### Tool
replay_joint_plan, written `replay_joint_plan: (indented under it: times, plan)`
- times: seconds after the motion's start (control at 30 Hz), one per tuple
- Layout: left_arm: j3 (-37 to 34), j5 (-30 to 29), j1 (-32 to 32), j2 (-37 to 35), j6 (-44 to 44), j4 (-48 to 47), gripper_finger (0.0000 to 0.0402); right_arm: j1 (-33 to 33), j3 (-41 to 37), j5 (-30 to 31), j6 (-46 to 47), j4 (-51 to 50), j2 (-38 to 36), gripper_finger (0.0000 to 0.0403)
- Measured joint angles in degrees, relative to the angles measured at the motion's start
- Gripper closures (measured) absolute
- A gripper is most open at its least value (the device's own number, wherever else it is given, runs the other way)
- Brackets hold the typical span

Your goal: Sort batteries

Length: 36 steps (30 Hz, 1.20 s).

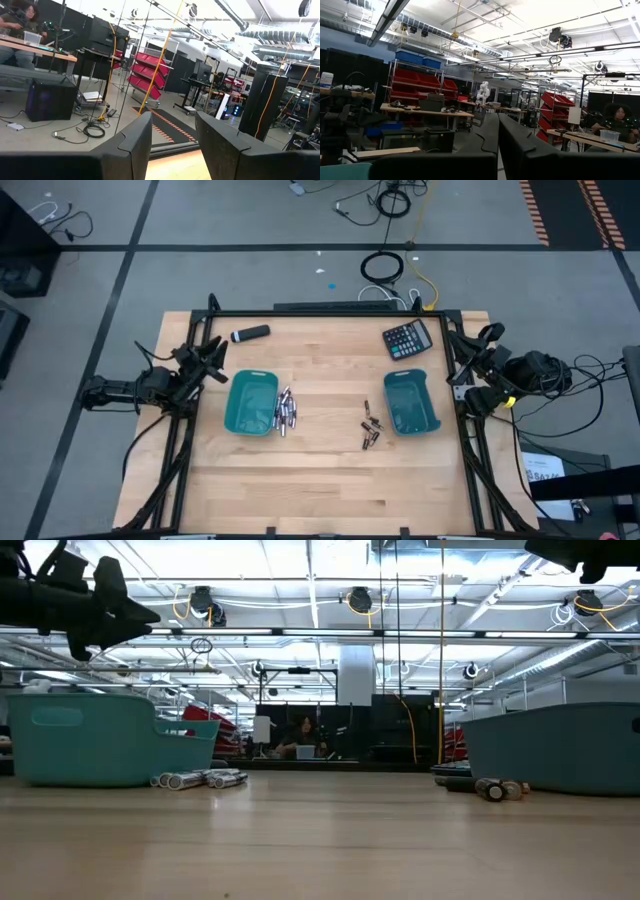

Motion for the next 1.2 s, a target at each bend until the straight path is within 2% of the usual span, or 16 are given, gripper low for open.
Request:
replay_joint_plan:
  times: [0.7,0.77,0.87,0.97,1.1,1.2]
  plan:
    - [0.0,0.0,0.0,-0.02,-0.01,0.0,0.024,0.0,0.0,-0.01,0.54,0.46,0.0,0.0403]
    - [0.0,0.0,0.0,-0.01,-0.02,0.0,0.024,0.0,0.0,0.09,3.33,0.98,0.0,0.0403]
    - [0.0,-0.05,0.03,-0.02,0.21,0.03,0.024,0.0,0.0,0.59,12.71,-0.05,0.02,0.0403]
    - [0.0,-1.68,0.67,-0.02,4.45,0.44,0.024,0.0,0.0,0.09,19.76,-1.51,0.02,0.0403]
    - [0.0,-0.78,0.61,0.02,2.6,0.44,0.024,0.0,0.0,1.78,19.34,-3.58,0.02,0.0403]
    - [0.0,0.01,0.59,0.02,-0.08,0.25,0.024,-0.03,0.0,3.26,22.83,-3.91,0.02,0.0403]
